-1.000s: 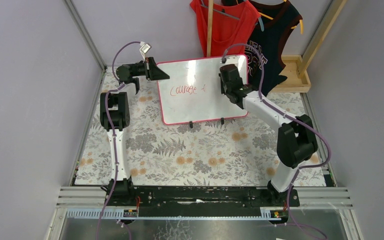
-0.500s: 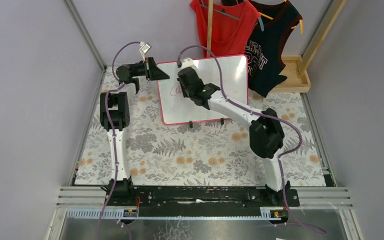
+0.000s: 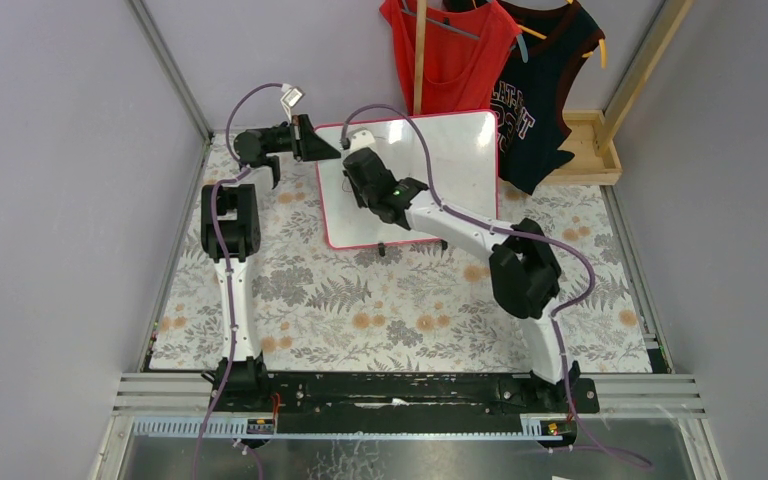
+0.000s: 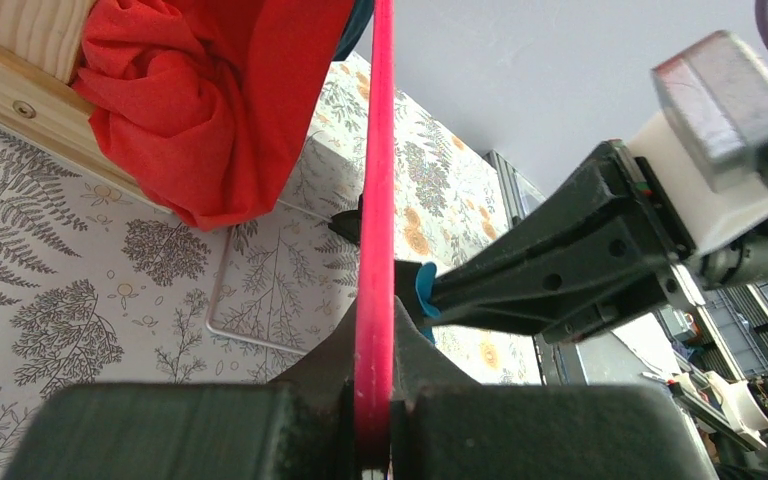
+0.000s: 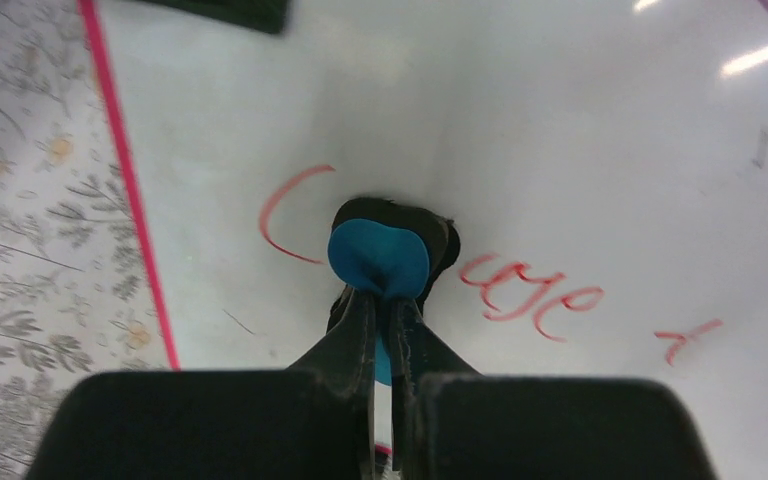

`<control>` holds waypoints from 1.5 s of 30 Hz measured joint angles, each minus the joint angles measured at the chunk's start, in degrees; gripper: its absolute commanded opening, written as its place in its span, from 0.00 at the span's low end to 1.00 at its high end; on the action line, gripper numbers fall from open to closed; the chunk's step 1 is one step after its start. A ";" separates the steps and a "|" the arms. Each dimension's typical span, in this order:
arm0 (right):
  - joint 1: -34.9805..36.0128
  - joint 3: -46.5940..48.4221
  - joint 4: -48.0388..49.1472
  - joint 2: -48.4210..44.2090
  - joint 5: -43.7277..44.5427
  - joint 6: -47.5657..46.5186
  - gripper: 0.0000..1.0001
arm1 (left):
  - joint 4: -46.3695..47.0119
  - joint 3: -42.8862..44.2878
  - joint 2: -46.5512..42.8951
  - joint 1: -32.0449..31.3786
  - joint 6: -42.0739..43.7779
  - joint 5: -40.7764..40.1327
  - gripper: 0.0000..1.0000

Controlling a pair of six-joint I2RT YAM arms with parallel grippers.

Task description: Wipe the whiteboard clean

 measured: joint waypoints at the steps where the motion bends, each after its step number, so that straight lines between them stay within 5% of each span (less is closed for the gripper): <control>1: -0.35 -1.88 0.22 -1.07 0.22 0.00 0.00 | 0.00 0.00 0.00 -0.07 0.02 0.00 0.00; 12: -11.37 -18.38 1.16 -14.75 1.92 -0.79 0.00 | -0.02 -0.02 0.00 -0.85 0.72 -0.09 0.00; 24: -14.64 -20.39 0.92 -17.31 4.31 -1.42 0.00 | 0.00 -0.02 0.00 -0.85 0.68 -0.13 0.00; 45: 3.37 11.30 -4.26 7.02 0.37 -1.51 0.00 | 0.00 -0.46 -0.28 -0.81 0.68 -0.15 0.00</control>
